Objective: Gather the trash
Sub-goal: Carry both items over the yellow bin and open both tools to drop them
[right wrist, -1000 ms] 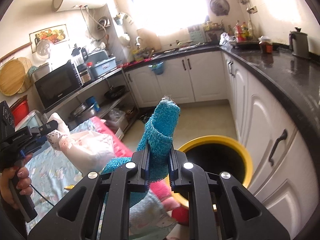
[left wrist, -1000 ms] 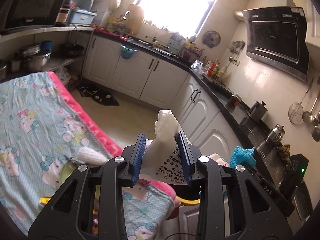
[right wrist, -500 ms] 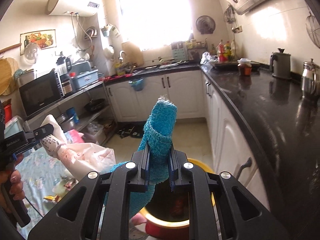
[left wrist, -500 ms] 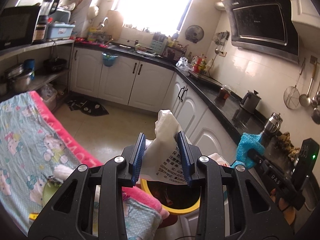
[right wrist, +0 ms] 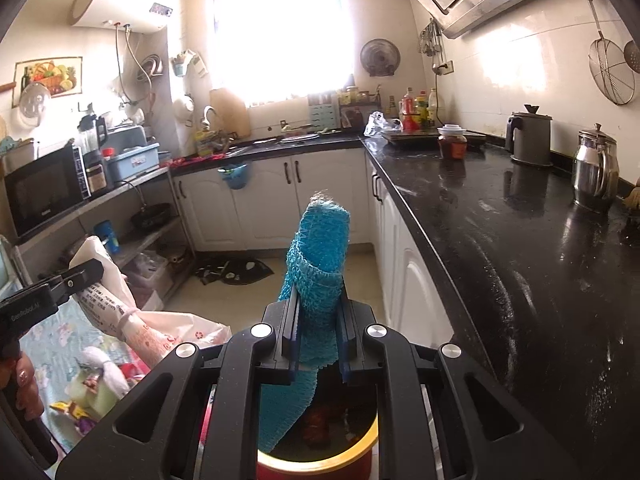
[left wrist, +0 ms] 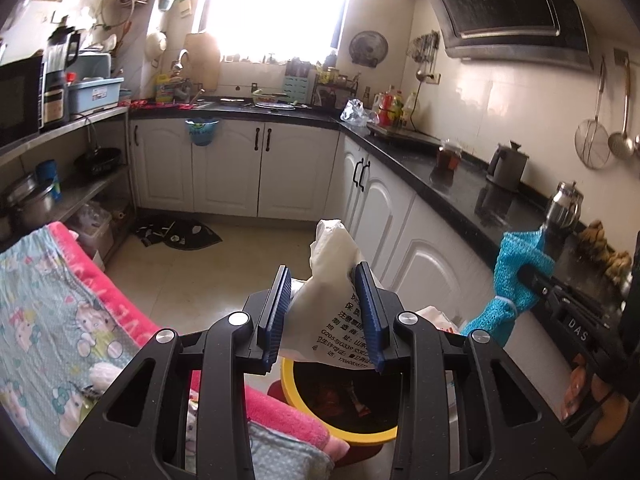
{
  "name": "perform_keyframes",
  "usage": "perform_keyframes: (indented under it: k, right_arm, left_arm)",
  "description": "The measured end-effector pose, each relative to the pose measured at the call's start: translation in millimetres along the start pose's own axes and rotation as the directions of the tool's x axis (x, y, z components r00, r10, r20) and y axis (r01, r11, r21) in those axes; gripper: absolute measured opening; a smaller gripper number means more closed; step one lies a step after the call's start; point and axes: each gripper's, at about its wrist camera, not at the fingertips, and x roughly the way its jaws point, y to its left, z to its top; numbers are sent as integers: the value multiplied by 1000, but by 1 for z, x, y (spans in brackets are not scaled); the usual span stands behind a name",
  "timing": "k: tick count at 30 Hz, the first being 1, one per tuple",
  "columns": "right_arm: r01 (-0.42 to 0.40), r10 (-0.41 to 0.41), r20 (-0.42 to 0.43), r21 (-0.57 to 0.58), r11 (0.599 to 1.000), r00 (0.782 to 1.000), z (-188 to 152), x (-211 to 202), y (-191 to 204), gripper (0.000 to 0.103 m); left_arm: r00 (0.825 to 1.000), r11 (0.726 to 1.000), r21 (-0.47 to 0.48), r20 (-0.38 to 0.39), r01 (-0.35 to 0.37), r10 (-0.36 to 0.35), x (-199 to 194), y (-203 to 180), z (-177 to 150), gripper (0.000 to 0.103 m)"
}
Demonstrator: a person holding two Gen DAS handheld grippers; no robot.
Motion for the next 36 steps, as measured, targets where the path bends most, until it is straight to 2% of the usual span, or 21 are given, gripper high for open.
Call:
perform_keyframes:
  k: [13, 30, 32, 33, 34, 35, 36]
  right_arm:
    - [49, -51, -55, -37, 998, 997, -18, 43, -5, 14]
    - [10, -26, -221, -74, 997, 975, -54, 126, 3, 19]
    - [6, -22, -241, -71, 997, 970, -57, 133, 4, 21]
    - [7, -25, -248, -73, 997, 968, -58, 135, 4, 26]
    - [9, -28, -256, -76, 997, 966, -60, 138, 4, 28]
    - [8, -28, -260, -76, 997, 965, -60, 140, 4, 29]
    - [7, -26, -264, -74, 997, 964, -62, 140, 3, 34]
  left_arm:
    - [998, 997, 67, -46, -42, 46, 46, -17, -15, 27]
    - [980, 994, 55, -174, -90, 98, 118, -7, -48, 29]
    - [977, 996, 45, -192, -83, 90, 123, -7, -49, 33]
    - [976, 996, 40, -199, -81, 88, 124, -6, -49, 35]
    - [974, 996, 31, -207, -84, 88, 125, -5, -50, 42]
    - [973, 996, 23, -214, -83, 86, 125, -3, -51, 44]
    - [972, 997, 18, -222, -80, 82, 125, -2, -52, 45]
